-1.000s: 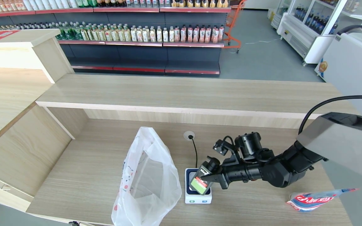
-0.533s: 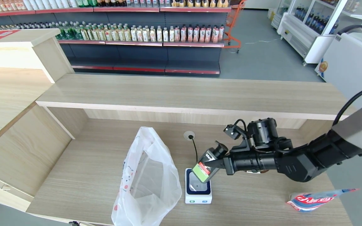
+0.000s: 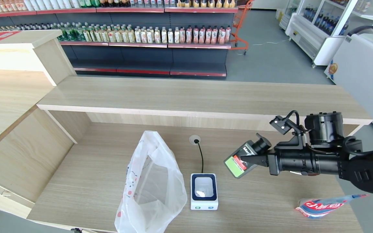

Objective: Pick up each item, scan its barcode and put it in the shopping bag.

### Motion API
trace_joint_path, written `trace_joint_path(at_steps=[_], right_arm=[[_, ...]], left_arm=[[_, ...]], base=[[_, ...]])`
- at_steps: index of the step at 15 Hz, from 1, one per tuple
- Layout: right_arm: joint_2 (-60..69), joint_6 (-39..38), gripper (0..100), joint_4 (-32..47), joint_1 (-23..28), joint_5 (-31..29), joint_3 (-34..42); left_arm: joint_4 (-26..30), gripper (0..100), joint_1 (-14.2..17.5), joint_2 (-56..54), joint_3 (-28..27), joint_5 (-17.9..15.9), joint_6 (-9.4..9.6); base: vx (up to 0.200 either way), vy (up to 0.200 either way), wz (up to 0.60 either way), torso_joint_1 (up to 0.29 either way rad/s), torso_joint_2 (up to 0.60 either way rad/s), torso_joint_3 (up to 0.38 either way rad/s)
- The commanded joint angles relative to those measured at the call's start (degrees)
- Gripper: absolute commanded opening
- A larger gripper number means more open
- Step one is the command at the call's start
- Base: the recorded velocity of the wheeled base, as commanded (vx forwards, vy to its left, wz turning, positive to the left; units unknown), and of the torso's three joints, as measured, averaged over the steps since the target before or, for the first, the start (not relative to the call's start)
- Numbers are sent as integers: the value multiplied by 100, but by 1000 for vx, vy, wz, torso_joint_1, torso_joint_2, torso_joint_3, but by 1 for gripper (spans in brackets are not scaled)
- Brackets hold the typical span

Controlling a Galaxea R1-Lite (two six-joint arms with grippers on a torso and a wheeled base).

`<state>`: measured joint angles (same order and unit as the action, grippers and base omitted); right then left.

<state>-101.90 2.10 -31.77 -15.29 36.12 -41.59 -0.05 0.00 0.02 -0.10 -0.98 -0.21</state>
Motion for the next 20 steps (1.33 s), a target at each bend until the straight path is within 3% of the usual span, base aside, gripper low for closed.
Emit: trace_joint_path(at_steps=[1, 4, 13, 17, 20], right_arm=[[302, 1, 0, -5, 17, 9, 275], [452, 19, 0, -5, 17, 9, 486], [505, 1, 0, 13, 8, 0, 705], [223, 63, 0, -14, -71, -70, 732], [-427, 406, 0, -22, -414, -448, 415]], left_arm=[[-4, 100, 0, -2, 1, 1, -6], [-4, 100, 0, -2, 1, 1, -6], [-4, 100, 0, -2, 1, 1, -6], [-4, 100, 0, -2, 1, 1, -6], [-4, 100, 0, -2, 1, 1, 3]], base=[[0, 0, 0, 0, 0, 0], [0, 0, 0, 0, 0, 0], [0, 200, 0, 2, 4, 3], [0, 0, 0, 0, 0, 0], [0, 0, 0, 0, 0, 0]])
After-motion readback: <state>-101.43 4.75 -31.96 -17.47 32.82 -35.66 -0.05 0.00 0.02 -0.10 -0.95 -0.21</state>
